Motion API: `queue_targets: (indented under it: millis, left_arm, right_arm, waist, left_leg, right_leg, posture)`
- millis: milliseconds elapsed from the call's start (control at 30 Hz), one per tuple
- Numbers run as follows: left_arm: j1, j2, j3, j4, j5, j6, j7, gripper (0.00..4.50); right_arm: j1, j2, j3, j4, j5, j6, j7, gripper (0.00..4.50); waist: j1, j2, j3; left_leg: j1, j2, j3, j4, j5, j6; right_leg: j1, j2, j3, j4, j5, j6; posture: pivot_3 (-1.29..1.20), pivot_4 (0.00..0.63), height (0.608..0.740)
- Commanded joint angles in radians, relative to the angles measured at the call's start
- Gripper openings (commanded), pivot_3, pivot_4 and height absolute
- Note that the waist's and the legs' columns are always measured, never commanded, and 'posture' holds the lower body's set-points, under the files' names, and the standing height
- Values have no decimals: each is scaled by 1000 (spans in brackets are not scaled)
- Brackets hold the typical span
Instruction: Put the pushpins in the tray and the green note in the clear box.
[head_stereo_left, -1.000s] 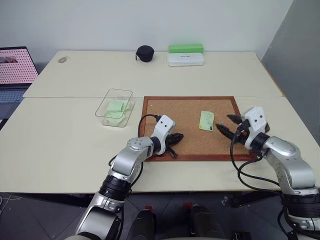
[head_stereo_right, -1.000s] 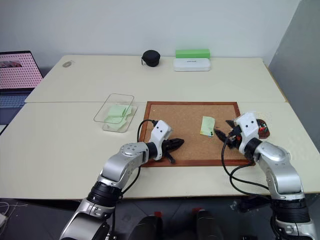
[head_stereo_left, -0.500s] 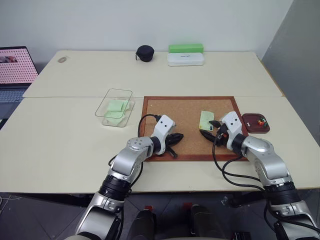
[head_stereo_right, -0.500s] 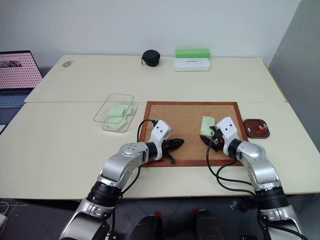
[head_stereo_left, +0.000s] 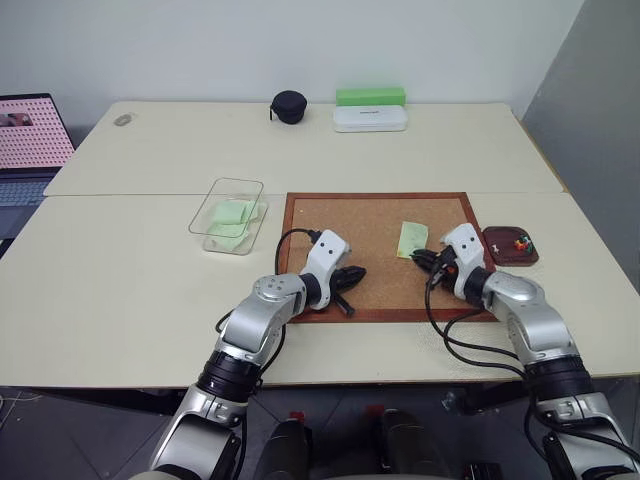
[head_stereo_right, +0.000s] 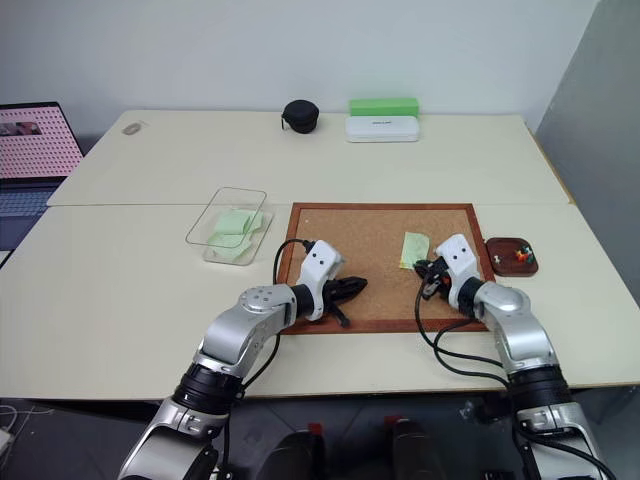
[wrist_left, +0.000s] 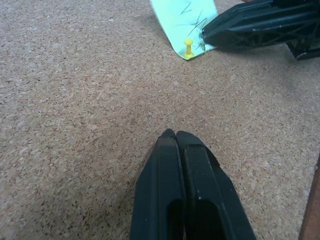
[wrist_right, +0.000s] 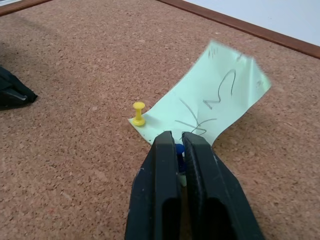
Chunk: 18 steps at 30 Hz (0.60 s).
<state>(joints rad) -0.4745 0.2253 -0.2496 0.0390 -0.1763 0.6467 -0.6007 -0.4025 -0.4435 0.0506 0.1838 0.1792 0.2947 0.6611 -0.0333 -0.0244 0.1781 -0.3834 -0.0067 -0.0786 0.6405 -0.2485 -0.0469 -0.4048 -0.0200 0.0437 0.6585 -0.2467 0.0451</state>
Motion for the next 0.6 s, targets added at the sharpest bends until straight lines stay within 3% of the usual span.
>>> queue_targets:
  millis: [33,367,467,600]
  left_arm:
    - [8,10,0,21,16,16,13,0]
    - [10,10,1,19,15,17,14,0]
    - [11,11,0,17,15,19,13,0]
    - [11,11,0,14,14,21,13,0]
  right_arm:
    - [-26,18,-47,-27,42,10,-5,20]
    - [-15,34,-146,-205,214,159,-1,20]
    - [0,29,-160,-248,221,171,-25,20]
    - [-7,17,-218,-222,139,114,-162,20]
  waist:
    - [0,0,0]
    - [0,0,0]
    - [0,0,0]
    - [0,0,0]
  left_leg:
    - [0,0,0,0,0,0]
    - [0,0,0,0,0,0]
    - [0,0,0,0,0,0]
    - [0,0,0,0,0,0]
  right_leg:
    - [0,0,0,0,0,0]
    - [0,0,0,0,0,0]
    - [0,0,0,0,0,0]
    - [0,0,0,0,0,0]
  posture:
    - [0,150,740]
    - [0,150,740]
    - [0,150,740]
    - [0,150,740]
